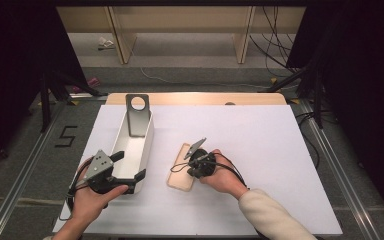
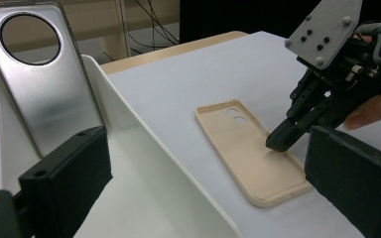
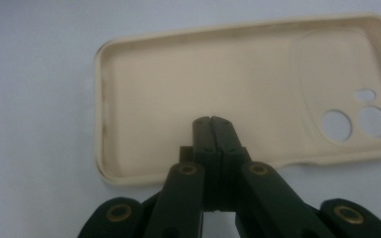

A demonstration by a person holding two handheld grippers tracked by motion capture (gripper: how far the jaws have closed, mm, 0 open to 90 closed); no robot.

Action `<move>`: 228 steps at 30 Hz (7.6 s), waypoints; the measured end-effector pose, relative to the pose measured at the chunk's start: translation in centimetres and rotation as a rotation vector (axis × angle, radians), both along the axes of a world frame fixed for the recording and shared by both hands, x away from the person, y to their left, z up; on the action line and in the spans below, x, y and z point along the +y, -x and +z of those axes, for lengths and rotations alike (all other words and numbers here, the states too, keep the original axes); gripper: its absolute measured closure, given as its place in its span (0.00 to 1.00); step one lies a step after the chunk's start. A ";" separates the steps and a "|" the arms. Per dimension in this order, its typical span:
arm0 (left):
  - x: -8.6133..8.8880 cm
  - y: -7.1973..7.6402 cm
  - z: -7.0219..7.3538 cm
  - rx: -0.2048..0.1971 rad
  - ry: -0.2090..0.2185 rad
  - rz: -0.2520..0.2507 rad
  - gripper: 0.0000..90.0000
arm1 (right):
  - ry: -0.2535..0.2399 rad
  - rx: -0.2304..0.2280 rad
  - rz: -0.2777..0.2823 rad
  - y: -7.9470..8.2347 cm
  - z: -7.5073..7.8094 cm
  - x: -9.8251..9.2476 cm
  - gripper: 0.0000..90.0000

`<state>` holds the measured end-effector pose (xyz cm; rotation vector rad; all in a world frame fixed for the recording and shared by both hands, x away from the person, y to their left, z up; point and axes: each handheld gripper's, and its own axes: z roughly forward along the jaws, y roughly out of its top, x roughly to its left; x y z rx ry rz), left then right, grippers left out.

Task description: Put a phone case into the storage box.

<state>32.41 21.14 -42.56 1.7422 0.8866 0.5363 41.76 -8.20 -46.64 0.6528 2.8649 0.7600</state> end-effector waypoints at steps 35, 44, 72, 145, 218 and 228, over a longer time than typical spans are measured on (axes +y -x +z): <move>-0.2 0.0 -0.1 0.011 -0.011 -0.012 0.04 | 0.114 -0.082 0.079 2.1 2.4 -0.7 0.27; -0.2 0.0 -0.1 0.008 -0.009 -0.015 0.04 | 0.195 -0.087 0.150 2.8 1.7 0.7 0.27; -0.3 0.0 -0.2 0.009 -0.012 -0.023 0.05 | 0.302 -0.070 0.212 2.9 0.6 2.5 0.38; -0.2 0.0 -0.2 0.012 -0.008 -0.027 0.05 | 0.265 -0.013 0.342 4.0 1.4 2.4 0.97; -12.7 -11.6 3.2 0.236 -0.090 -0.075 0.33 | -0.134 -0.177 0.297 7.1 5.5 -3.0 0.97; -13.0 -12.6 2.5 0.359 -0.083 -0.056 0.46 | -0.129 -0.184 0.303 7.2 5.6 -2.9 0.97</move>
